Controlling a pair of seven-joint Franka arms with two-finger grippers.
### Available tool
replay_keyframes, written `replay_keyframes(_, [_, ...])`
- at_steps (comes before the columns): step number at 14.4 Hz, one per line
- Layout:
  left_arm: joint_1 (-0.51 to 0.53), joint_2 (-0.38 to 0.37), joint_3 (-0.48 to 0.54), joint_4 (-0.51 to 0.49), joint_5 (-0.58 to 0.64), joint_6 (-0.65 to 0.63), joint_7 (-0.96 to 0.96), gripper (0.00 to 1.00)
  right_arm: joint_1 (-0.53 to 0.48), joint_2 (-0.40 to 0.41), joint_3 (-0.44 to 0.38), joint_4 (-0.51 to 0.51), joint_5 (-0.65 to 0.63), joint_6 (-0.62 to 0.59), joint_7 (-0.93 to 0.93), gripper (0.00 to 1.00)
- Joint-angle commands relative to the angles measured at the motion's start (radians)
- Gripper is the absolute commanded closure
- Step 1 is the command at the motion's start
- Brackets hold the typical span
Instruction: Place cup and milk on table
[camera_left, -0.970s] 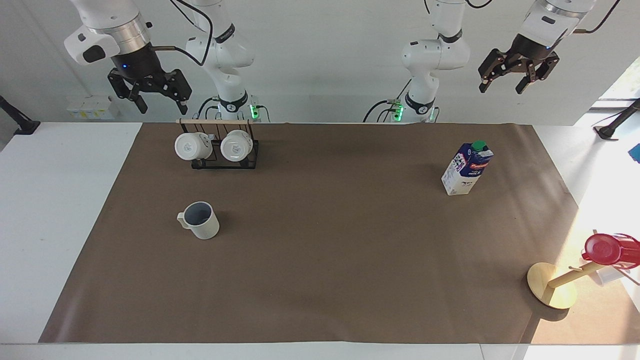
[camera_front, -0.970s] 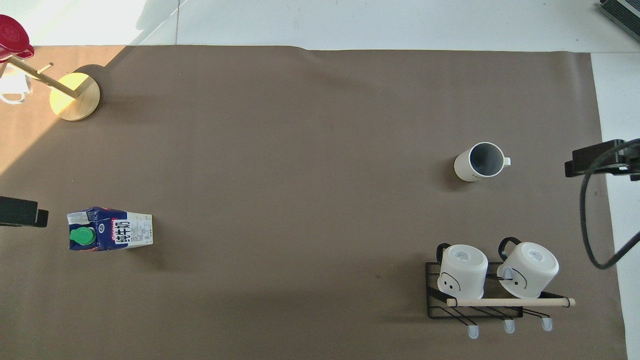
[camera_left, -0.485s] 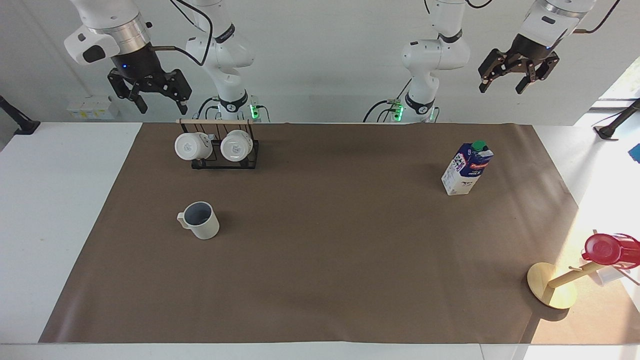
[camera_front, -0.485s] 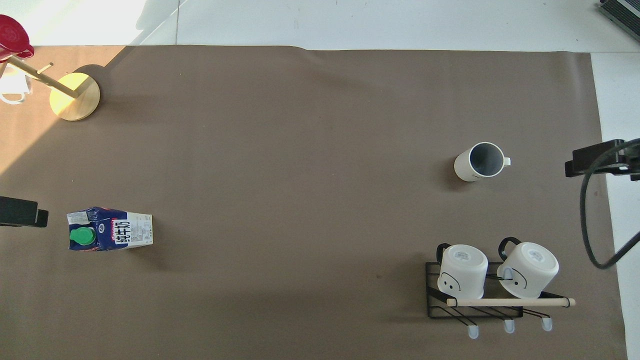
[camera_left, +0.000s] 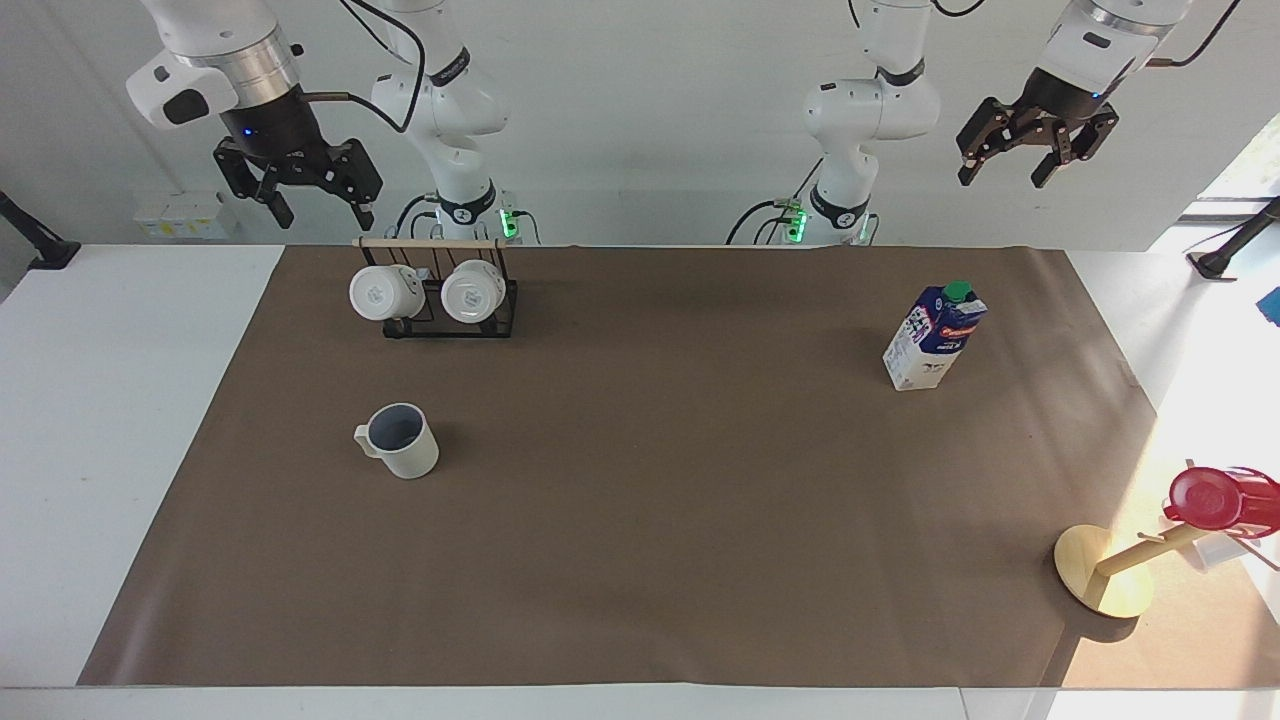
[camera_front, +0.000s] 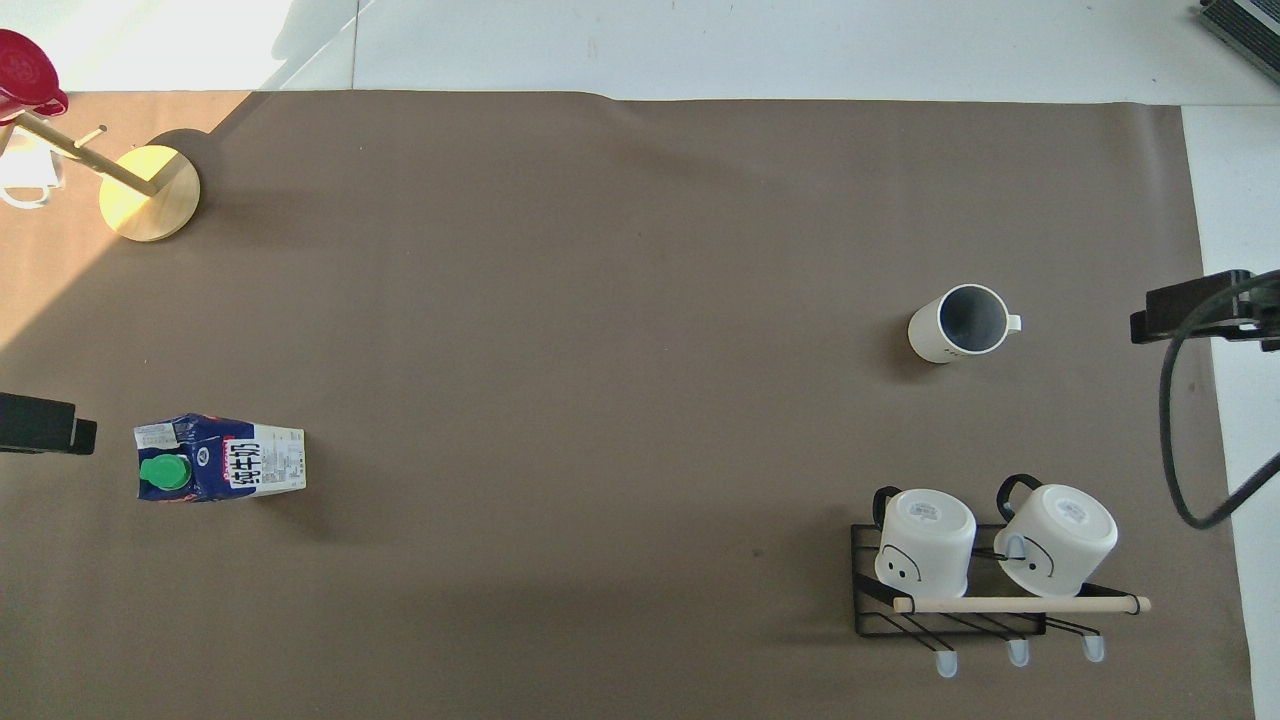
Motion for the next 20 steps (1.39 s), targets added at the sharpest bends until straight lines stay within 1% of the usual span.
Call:
replay_keyframes(1, [-0.006,-0.002,0.006,0.007,0.002,-0.018,-0.003,0.0,-0.013,-0.022,-0.002,-0.057,0.01,0.058,-0.013,0.0])
replay_keyframes(2, [-0.006,-0.002,0.006,0.007,0.002,-0.018,-0.003,0.0,-0.025,-0.02,-0.002,-0.059,0.009,0.061,-0.011,0.0])
replay_keyframes(6, [-0.006,-0.002,0.006,0.007,0.002,-0.018,-0.003,0.0,-0.053,-0.022,-0.002,-0.128,0.007,0.127,-0.011,0.0])
replay_keyframes(9, [-0.006,-0.002,0.006,0.008,0.002,-0.018,-0.003,0.0,-0.055,-0.022,-0.002,-0.243,0.006,0.285,-0.011,0.0])
replay_keyframes(11, [-0.006,-0.002,0.006,0.008,0.002,-0.018,-0.003,0.0,-0.065,-0.005,-0.002,-0.311,0.004,0.355,-0.011,0.0])
replay_keyframes(15, [-0.006,-0.002,0.006,0.007,0.002,-0.018,-0.003,0.0,-0.093,0.011,-0.002,-0.486,0.004,0.544,-0.013,0.0])
replay_keyframes(18, [-0.006,-0.002,0.006,0.007,0.002,-0.018,-0.003,0.0,-0.098,0.057,-0.004,-0.548,0.004,0.631,-0.011,0.0])
replay_keyframes(20, [-0.006,-0.002,0.006,0.007,0.002,-0.018,-0.003,0.0,-0.096,0.064,-0.004,-0.594,0.004,0.702,-0.007,0.0])
